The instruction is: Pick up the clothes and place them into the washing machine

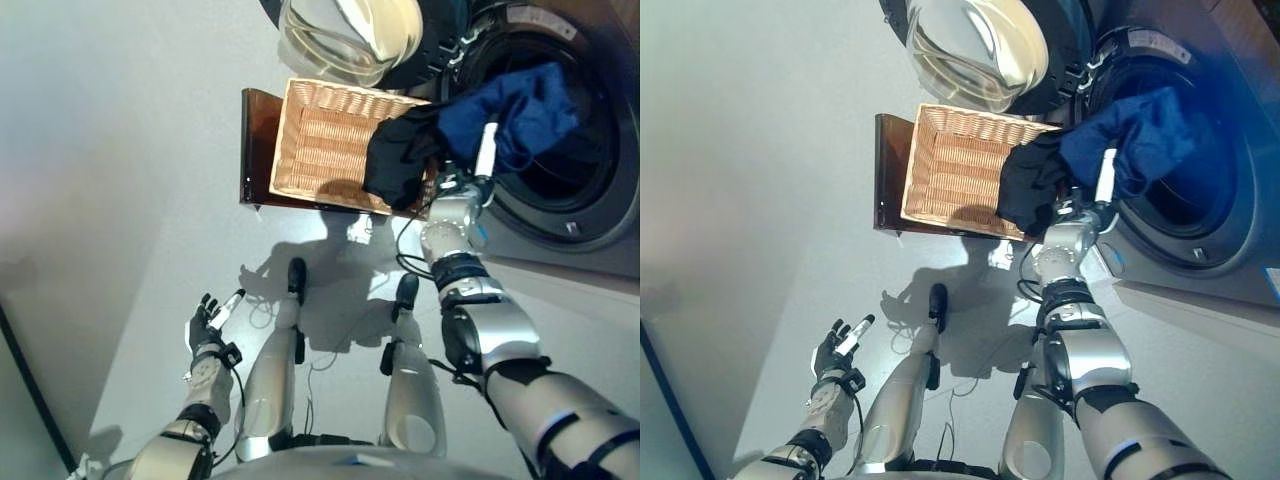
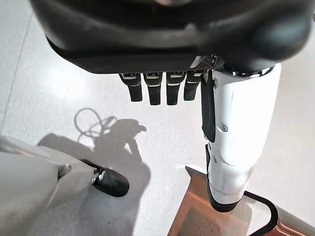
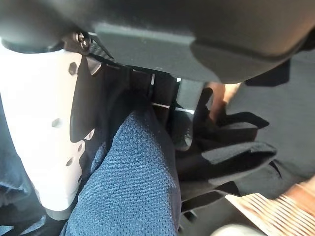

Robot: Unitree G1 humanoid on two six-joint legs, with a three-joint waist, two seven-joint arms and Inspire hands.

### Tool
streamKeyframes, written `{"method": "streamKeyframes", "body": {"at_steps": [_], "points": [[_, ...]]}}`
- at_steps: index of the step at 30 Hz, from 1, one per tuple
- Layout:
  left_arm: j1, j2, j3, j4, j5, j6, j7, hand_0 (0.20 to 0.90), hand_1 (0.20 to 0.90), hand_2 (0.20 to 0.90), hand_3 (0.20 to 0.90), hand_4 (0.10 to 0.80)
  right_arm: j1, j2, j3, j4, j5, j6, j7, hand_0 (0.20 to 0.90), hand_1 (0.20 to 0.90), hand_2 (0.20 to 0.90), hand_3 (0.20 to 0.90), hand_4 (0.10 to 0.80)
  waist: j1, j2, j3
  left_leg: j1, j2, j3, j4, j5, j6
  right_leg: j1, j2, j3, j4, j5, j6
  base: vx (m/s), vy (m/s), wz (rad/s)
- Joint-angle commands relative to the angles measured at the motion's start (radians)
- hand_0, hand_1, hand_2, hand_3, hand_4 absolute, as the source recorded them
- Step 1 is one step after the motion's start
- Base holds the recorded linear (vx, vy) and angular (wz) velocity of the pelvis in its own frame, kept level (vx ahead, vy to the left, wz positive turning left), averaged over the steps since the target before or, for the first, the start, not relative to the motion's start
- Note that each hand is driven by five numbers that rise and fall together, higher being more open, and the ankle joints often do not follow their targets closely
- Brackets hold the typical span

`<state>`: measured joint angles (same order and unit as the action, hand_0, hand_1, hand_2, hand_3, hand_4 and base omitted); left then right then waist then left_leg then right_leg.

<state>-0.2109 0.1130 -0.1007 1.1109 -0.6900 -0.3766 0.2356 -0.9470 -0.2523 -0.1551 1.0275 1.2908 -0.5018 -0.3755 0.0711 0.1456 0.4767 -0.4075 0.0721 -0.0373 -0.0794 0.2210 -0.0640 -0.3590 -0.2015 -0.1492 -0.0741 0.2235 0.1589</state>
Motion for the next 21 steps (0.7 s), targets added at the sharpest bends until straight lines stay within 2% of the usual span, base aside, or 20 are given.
{"method": "streamKeyframes", "body": {"at_steps": [1,4,12,17,21], "points": [[0.04,0.038,-0.051,0.077,-0.027,-0.03,-0.004,0.9,0.9,0.9,0.9,0.8,-0.108,-0.148,-0.007,0.021,-0.018,-0.098,0.022,0.2,0.2,0.2,0.2,0.3,-0.004,-0.01,-0.083,0.017,0.032,0.041,-0.008,-0.072,-0.079,-0.046,-0.048,0.043,0.102,-0.087,0.02,0.0,0.0,0.0],[0.043,0.042,-0.065,0.082,-0.021,-0.028,-0.013,0.9,0.9,0.9,0.9,0.8,-0.174,-0.248,-0.013,0.098,0.008,-0.086,0.015,0.2,0.2,0.2,0.2,0.3,0.001,0.003,-0.091,0.015,0.029,0.041,-0.008,-0.074,-0.079,-0.047,-0.049,0.046,0.102,-0.088,0.022,0.0,0.0,0.0],[0.063,0.034,-0.097,0.08,-0.03,-0.023,-0.039,0.9,0.9,0.9,0.9,0.8,-0.261,-0.409,0.005,0.194,0.046,-0.054,0.016,0.2,0.2,0.2,0.2,0.3,0.007,0.028,-0.106,0.016,0.022,0.045,-0.008,-0.076,-0.08,-0.05,-0.052,0.049,0.107,-0.094,0.026,0.0,0.0,0.0],[0.079,0.031,-0.116,0.073,-0.027,-0.021,-0.056,0.9,0.9,0.9,0.9,0.8,-0.325,-0.525,0.053,0.269,0.024,-0.013,0.009,0.2,0.2,0.2,0.2,0.3,0.017,0.052,-0.119,0.011,0.016,0.047,-0.008,-0.077,-0.082,-0.057,-0.055,0.054,0.109,-0.097,0.028,0.015,-0.001,0.02],[0.09,0.031,-0.135,0.057,-0.035,-0.024,-0.066,0.9,0.9,0.9,0.9,0.8,-0.386,-0.579,0.11,0.302,-0.01,0.016,-0.001,0.2,0.2,0.2,0.2,0.3,0.027,0.07,-0.12,0.002,0.013,0.052,-0.008,-0.076,-0.082,-0.07,-0.057,0.061,0.107,-0.096,0.03,0.009,-0.003,-0.02]]}}
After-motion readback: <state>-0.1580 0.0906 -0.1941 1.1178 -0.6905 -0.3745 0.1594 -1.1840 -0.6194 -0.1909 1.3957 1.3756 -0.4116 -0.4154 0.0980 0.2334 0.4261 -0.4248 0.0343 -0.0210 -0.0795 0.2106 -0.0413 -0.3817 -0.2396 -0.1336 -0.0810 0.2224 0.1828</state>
